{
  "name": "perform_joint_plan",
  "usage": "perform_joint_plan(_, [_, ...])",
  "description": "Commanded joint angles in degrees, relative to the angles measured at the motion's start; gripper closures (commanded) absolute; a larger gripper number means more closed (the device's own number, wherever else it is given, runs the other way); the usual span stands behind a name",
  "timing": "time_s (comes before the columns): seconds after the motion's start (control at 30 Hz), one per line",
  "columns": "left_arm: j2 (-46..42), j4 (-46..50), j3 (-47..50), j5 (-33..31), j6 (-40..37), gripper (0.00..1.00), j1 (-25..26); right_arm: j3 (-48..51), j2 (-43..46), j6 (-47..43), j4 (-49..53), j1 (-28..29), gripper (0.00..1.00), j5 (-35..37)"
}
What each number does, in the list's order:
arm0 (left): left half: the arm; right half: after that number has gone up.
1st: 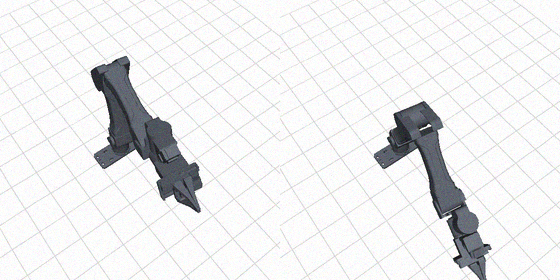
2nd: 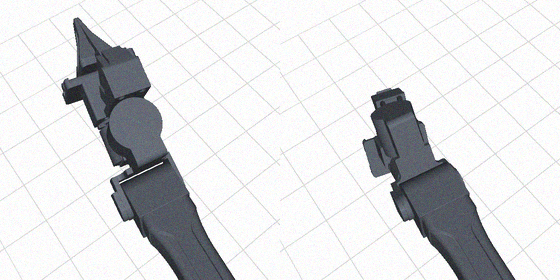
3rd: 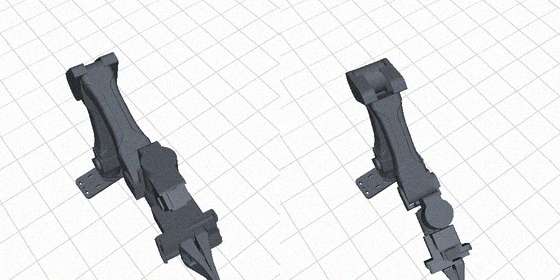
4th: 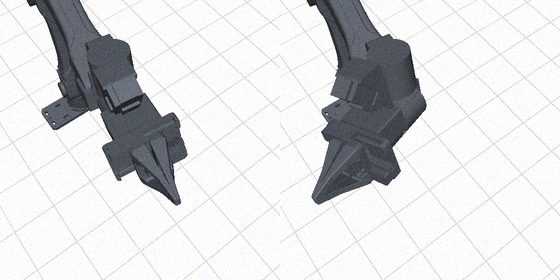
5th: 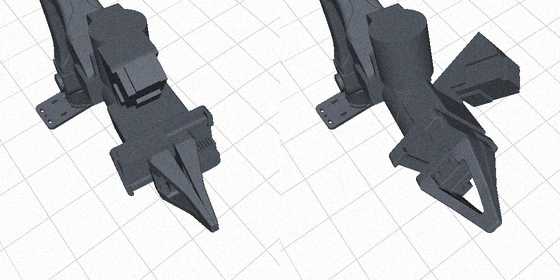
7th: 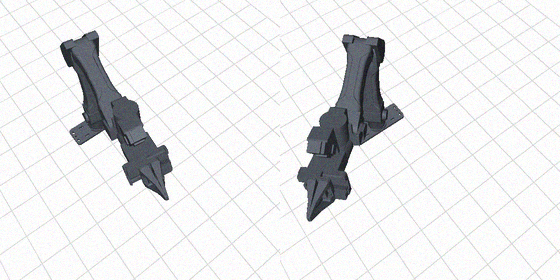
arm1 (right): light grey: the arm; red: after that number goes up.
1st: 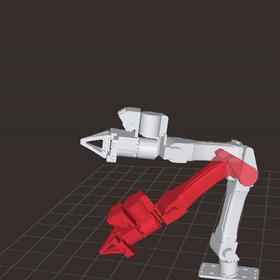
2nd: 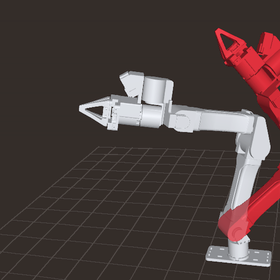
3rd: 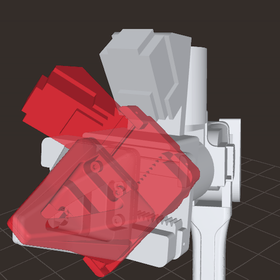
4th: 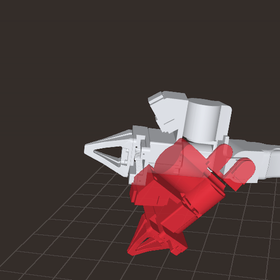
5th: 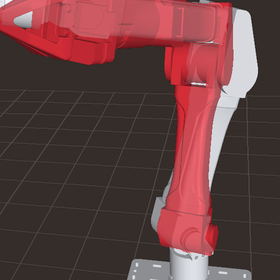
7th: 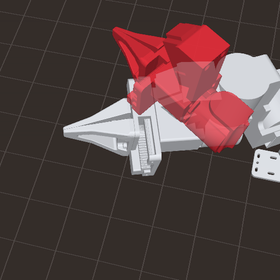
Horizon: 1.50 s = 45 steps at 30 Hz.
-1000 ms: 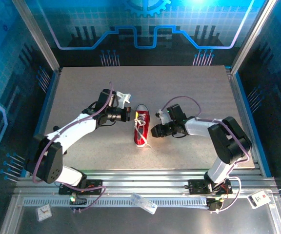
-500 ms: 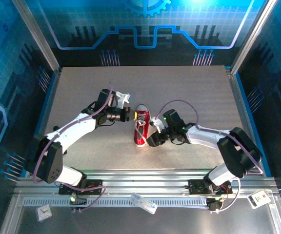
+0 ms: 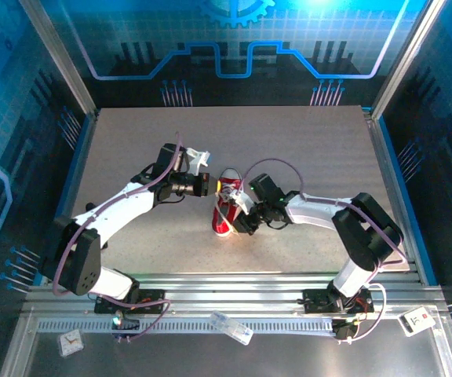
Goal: Tie the shoes
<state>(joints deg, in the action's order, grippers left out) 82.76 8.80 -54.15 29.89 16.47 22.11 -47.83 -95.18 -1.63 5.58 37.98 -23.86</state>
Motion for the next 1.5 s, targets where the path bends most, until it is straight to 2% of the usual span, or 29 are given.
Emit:
perform_joint_plan(0.0, [-0.3,1.1,-1.1,1.8,-1.0,1.0,-0.7,1.6,3.7,-1.2,0.5,0.5,0.99,1.7])
perform_joint_plan(0.3, [-0.1,0.8,-1.1,1.8,-1.0,1.0,-0.9,3.9,10.0,0.2,-0.2,-2.4,1.0,0.4])
perform_joint_plan(0.6, [0.1,0.7,-1.2,2.0,-0.8,1.0,-1.0,1.2,5.4,-5.7,2.2,1.5,0.65,0.2])
perform_joint_plan(0.7, [0.1,0.8,-1.2,2.1,-0.7,1.0,-1.0,-1.3,2.8,-9.0,5.6,2.7,0.57,2.3])
perform_joint_plan(0.8, [0.1,0.7,-1.0,2.1,-0.6,1.0,-1.0,-2.2,1.0,-10.9,6.1,3.2,0.53,3.7])
perform_joint_plan(0.93, [0.4,0.0,-0.8,2.5,0.0,1.0,-1.0,-4.1,-1.1,-11.3,5.1,3.3,0.52,4.3])
perform_joint_plan(1.07, [0.5,-0.4,-0.5,2.4,0.3,1.0,-1.0,-4.5,-1.8,-10.0,3.2,3.3,0.52,4.0])
perform_joint_plan(1.2, [0.5,-0.4,-0.3,2.3,0.5,1.0,-1.0,-3.9,-2.2,-7.5,0.6,3.5,0.47,3.4])
perform_joint_plan(1.27, [0.6,-0.7,-0.3,2.3,0.6,1.0,-0.9,-3.6,-2.4,-6.8,-0.4,3.7,0.47,2.9])
perform_joint_plan(1.33, [0.9,-0.8,-0.3,2.3,0.8,1.0,-1.0,-3.4,-2.5,-6.3,-1.1,4.1,0.51,3.1])
perform_joint_plan(1.37, [1.0,-0.8,-0.3,2.4,0.8,1.0,-1.0,-3.3,-2.7,-5.8,-1.2,4.1,0.57,3.9])
perform_joint_plan(1.47, [1.1,-0.5,-0.6,2.5,0.7,1.0,-1.0,-2.1,-1.7,-4.6,-2.4,4.0,0.84,7.1])
